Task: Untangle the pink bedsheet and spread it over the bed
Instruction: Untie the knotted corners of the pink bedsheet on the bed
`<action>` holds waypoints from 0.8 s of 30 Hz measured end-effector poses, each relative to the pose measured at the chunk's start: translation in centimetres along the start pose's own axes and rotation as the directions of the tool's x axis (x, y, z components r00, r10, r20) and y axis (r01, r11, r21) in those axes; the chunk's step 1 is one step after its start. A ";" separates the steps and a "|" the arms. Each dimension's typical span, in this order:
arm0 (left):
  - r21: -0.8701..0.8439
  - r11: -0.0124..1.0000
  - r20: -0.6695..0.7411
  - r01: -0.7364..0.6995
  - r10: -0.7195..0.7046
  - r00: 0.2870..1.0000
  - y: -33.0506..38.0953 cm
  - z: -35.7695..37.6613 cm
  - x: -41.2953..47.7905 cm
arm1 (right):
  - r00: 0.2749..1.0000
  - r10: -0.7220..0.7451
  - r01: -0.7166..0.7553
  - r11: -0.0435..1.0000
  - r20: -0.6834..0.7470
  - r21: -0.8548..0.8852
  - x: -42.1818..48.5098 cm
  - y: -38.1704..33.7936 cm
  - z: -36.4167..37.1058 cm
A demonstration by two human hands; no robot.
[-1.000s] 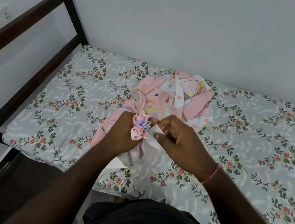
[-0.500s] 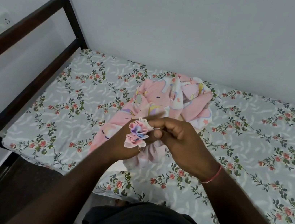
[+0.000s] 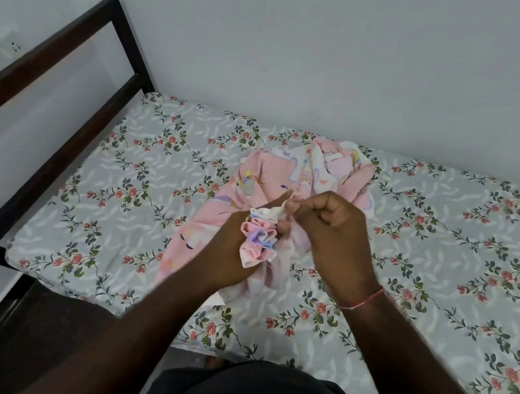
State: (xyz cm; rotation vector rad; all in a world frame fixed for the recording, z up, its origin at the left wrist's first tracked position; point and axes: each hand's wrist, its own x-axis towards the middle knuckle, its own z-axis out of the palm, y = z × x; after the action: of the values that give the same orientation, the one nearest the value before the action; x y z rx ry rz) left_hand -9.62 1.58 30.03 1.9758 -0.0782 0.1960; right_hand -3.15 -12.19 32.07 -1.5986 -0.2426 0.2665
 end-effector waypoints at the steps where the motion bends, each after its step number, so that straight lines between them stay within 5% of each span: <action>1: -0.060 0.996 0.059 0.061 -0.058 0.997 0.2 0.3 0.1 | 0.996 -0.006 0.003 0.999 0.088 0.034 -0.4 -0.2 0.3; 6: -0.335 0.932 0.186 0.140 -0.080 0.979 1.2 -0.2 0.2 | 0.882 -0.039 0.110 0.986 0.470 -0.123 -0.7 -0.2 -0.8; 9: -0.103 0.989 0.034 0.102 -0.099 0.995 0.3 -0.4 0.2 | 0.933 -0.079 0.092 0.996 0.351 -0.021 -1.1 0.3 -0.4; 11: 0.078 0.996 -0.090 -0.041 0.048 0.995 0.1 -0.6 0.3 | 0.971 -0.054 0.048 0.998 0.231 0.032 -1.3 0.6 -0.2; 15: 0.119 0.989 -0.228 -0.089 0.115 0.967 -0.2 -2.1 0.6 | 0.880 0.036 0.157 0.919 0.473 -0.361 -0.7 2.2 -1.6; 17: 0.077 0.995 -0.255 -0.057 0.075 0.964 -0.6 -2.7 0.5 | 0.935 -0.011 0.185 0.869 0.354 -0.460 -0.2 2.7 -2.0; 21: -0.163 0.987 -0.151 0.001 -0.026 0.988 -0.1 -1.5 0.0 | 0.995 0.032 -0.038 0.998 -0.098 -0.056 0.2 1.2 -0.9; 24: -0.234 0.971 -0.075 0.042 -0.061 0.995 0.8 0.2 -0.9 | 0.998 0.064 -0.065 0.994 0.016 0.083 -0.2 0.3 0.5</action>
State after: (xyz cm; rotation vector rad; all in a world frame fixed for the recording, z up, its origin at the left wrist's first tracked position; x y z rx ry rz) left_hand -10.59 1.00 30.53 1.7325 0.0034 0.2238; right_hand -3.52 -11.75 31.80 -1.5239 -0.1877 0.3330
